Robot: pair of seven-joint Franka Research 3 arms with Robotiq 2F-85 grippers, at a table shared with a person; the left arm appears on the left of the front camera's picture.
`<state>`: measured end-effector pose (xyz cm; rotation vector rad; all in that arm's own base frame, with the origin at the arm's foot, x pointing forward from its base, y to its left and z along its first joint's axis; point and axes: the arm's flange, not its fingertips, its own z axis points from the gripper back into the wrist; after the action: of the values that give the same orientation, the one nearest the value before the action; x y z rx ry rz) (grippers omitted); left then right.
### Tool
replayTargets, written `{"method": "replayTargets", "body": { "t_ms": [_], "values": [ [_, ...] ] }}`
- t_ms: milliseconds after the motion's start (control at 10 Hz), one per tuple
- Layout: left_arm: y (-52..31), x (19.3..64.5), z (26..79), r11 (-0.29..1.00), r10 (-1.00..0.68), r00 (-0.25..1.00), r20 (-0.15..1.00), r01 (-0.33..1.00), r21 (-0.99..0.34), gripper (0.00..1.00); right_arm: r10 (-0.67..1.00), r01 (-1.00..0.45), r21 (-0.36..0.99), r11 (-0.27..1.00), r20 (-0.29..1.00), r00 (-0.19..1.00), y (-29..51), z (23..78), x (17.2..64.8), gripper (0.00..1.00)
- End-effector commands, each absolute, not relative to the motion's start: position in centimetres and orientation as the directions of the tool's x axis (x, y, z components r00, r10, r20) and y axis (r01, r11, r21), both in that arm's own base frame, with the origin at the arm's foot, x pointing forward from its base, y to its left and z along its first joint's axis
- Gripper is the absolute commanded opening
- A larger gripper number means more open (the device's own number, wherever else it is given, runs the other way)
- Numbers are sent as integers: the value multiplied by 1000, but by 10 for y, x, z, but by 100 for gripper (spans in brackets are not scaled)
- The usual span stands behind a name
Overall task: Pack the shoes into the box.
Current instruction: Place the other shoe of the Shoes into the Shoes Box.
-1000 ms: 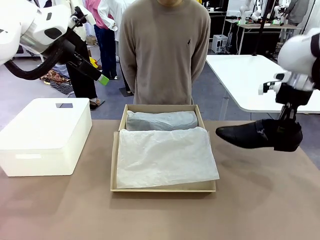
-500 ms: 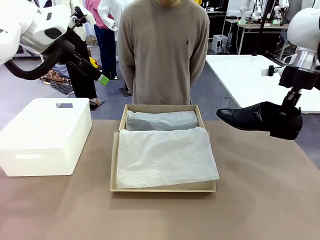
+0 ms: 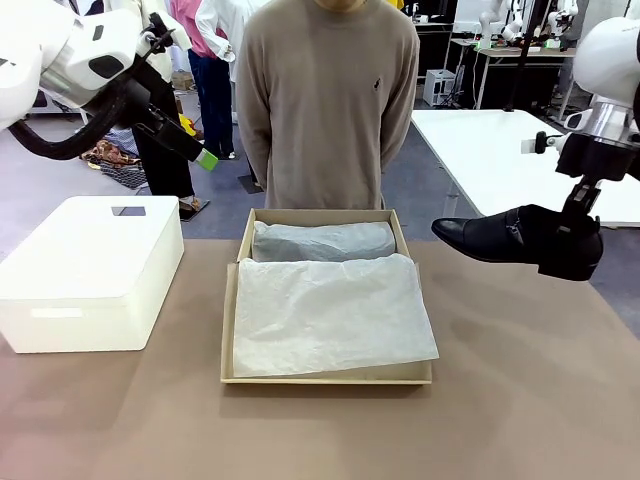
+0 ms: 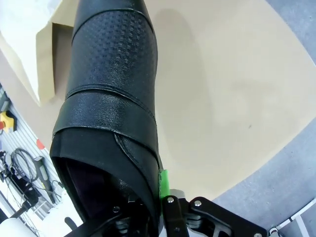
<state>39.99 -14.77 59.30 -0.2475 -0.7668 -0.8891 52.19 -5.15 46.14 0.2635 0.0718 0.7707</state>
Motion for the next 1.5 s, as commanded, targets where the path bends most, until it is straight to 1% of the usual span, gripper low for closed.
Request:
{"method": "replayTargets", "body": {
  "t_ms": [0, 100, 300, 600, 800, 1000, 1100, 1200, 1400],
  "values": [
    [-146, 401, 592, 609, -605, 375, 703, 786, 104, 100, 697, -681, 256, 686, 37, 716, -51, 465, 521, 0],
    [-146, 401, 592, 609, -605, 375, 703, 786, 104, 100, 639, -632, 264, 728, 71, 766, -31, 477, 520, 0],
    [-146, 401, 592, 609, -605, 375, 703, 786, 104, 100, 462, -478, 228, 848, 122, 878, -6, 507, 515, 0],
    [-146, 401, 592, 609, -605, 375, 703, 786, 104, 100, 190, -209, 222, 952, 107, 976, 33, 536, 502, 0],
    [-146, 401, 592, 609, -605, 375, 703, 786, 104, 100, 6, -24, 211, 977, 82, 997, 62, 541, 504, 0],
    [-146, 401, 592, 609, -605, 375, 703, 786, 104, 100, -56, 43, 150, 988, 80, 995, 97, 539, 504, 0],
    [-146, 401, 592, 609, -605, 375, 703, 786, 104, 100, -92, 78, 127, 989, 106, 990, 114, 537, 506, 0],
    [-146, 401, 592, 609, -605, 375, 703, 786, 104, 100, -112, 102, 121, 987, 83, 990, 128, 533, 508, 0],
    [-146, 401, 592, 609, -605, 375, 703, 786, 104, 100, -157, 146, 102, 984, 116, 981, 152, 531, 507, 0]
  ]
}}
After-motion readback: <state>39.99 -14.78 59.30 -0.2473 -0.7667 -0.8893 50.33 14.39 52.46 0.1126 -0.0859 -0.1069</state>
